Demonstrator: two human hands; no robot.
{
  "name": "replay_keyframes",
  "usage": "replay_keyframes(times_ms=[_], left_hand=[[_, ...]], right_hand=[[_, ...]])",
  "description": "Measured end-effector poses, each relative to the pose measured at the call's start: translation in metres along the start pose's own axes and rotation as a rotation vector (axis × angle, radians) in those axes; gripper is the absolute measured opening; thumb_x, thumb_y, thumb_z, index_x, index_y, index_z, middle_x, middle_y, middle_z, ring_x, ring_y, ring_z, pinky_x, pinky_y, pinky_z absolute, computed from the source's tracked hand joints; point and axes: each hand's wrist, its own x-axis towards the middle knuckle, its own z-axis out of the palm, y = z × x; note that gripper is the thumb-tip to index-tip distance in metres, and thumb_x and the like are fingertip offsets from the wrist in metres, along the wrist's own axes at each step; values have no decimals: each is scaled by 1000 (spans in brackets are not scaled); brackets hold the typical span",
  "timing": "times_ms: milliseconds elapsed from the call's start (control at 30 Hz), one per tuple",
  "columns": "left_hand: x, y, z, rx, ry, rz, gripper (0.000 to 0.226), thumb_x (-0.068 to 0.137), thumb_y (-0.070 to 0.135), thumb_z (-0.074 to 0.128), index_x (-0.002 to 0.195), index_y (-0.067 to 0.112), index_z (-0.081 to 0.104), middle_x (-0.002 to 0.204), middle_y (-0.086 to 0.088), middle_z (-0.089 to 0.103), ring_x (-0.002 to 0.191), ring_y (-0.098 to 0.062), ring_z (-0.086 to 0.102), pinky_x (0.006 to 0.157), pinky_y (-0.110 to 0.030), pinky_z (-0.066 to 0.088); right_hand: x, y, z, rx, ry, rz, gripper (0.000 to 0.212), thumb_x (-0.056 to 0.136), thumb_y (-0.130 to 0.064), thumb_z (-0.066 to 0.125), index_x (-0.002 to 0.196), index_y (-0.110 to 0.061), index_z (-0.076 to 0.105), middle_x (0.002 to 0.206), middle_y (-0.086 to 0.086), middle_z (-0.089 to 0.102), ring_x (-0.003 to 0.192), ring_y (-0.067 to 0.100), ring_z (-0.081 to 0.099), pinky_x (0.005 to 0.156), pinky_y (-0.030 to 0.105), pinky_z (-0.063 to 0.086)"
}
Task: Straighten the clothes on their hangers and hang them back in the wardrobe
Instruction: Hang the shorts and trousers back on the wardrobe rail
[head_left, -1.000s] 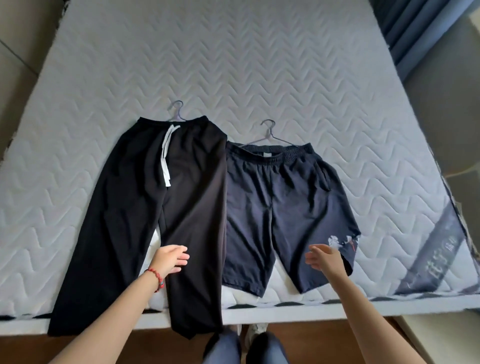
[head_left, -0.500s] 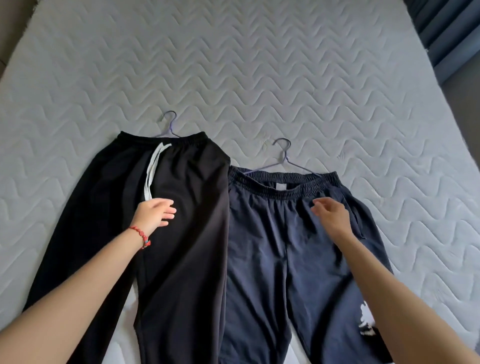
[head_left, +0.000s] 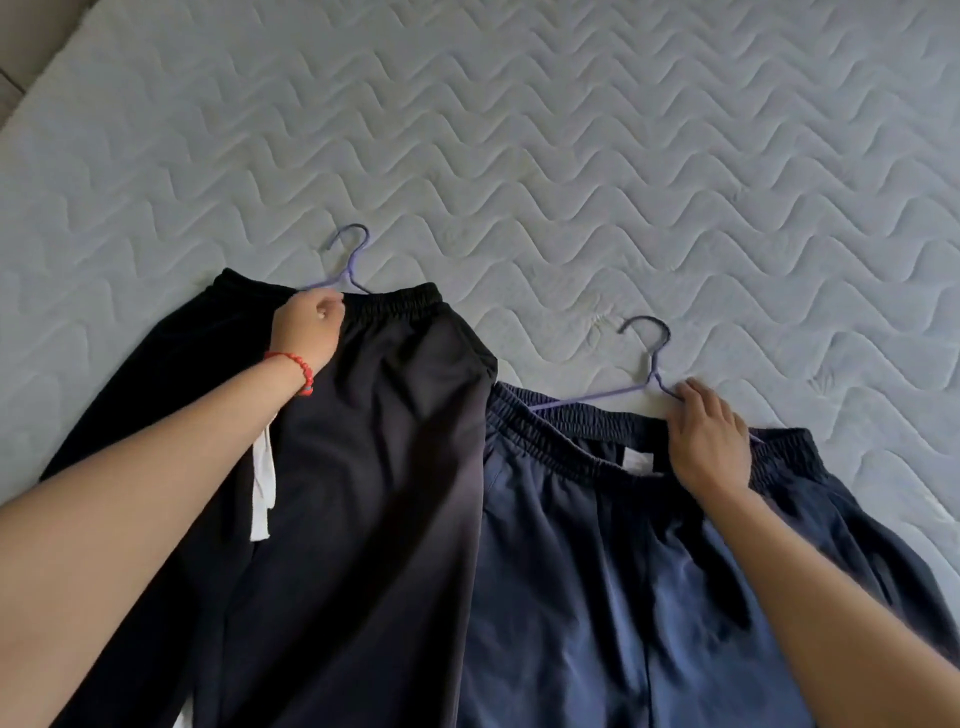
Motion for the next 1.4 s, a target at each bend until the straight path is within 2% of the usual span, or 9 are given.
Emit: replay_keyframes(times_ms=[233,467,700,800,867,1000,1067,1200,1400], left_hand=[[52,9,48,173,-53,-21,28,90,13,41,81,-5,60,103,-33,62,98,-42,56,84,-43,42],[78,6,77,314,13,-252,38,83,18,52,116,1,57,127,-22,54,119,-41,48,97,-45,41],[57,18,59,-379,317,-310,33,77,-5,52,105,7,42,127,-17,51,111,-30,56,95,-32,47],[41,31,31,-679,389,-423,38,72,-10,59,107,-3,46,117,-21,56,89,-26,65,63,-28,59],[27,34,11,-764,387,-441,28,71,-12,61,97,-8,53,102,-23,60,72,-22,62,40,-18,51],[-14,42,-33,-1011,466,-430,41,74,-20,54,112,-4,51,80,-23,61,62,-25,59,59,-33,59],[-37,47,-57,-1062,476,-403,47,77,-21,51,120,-3,46,76,-16,58,63,-26,60,57,-27,57],[-78,63,-106,-1110,471,-340,35,80,-16,51,112,-1,49,82,-21,58,38,-11,58,47,-23,54],[-130,96,-194,-1143,417,-300,28,85,-8,48,113,-7,50,81,-21,61,35,-12,57,47,-25,54]], right_hand=[[2,12,26,-25,156,-58,46,94,-27,28,132,-8,46,143,11,44,135,27,36,109,41,25],[2,13,28,0,197,-62,44,97,-28,28,134,-12,45,145,6,41,136,23,33,111,37,20],[1,11,24,92,211,-52,32,98,-20,39,126,-9,53,142,6,46,136,22,35,109,32,19],[-1,5,11,139,159,0,31,96,-17,42,121,-6,56,140,7,48,135,23,36,107,35,24],[-9,-1,-2,154,129,40,28,95,-15,44,115,-2,59,132,12,55,127,28,44,100,39,33],[-43,-14,-32,126,94,132,25,95,-17,45,98,1,62,106,20,63,101,37,53,79,40,38],[-62,-22,-54,106,73,133,25,96,-17,42,99,-2,61,103,18,65,93,38,57,68,36,32],[-99,-43,-108,36,57,56,20,95,-17,45,101,-8,62,103,12,68,89,37,59,66,31,29],[-147,-91,-197,144,36,90,20,95,-21,42,96,-16,61,103,9,67,93,30,59,64,31,32]])
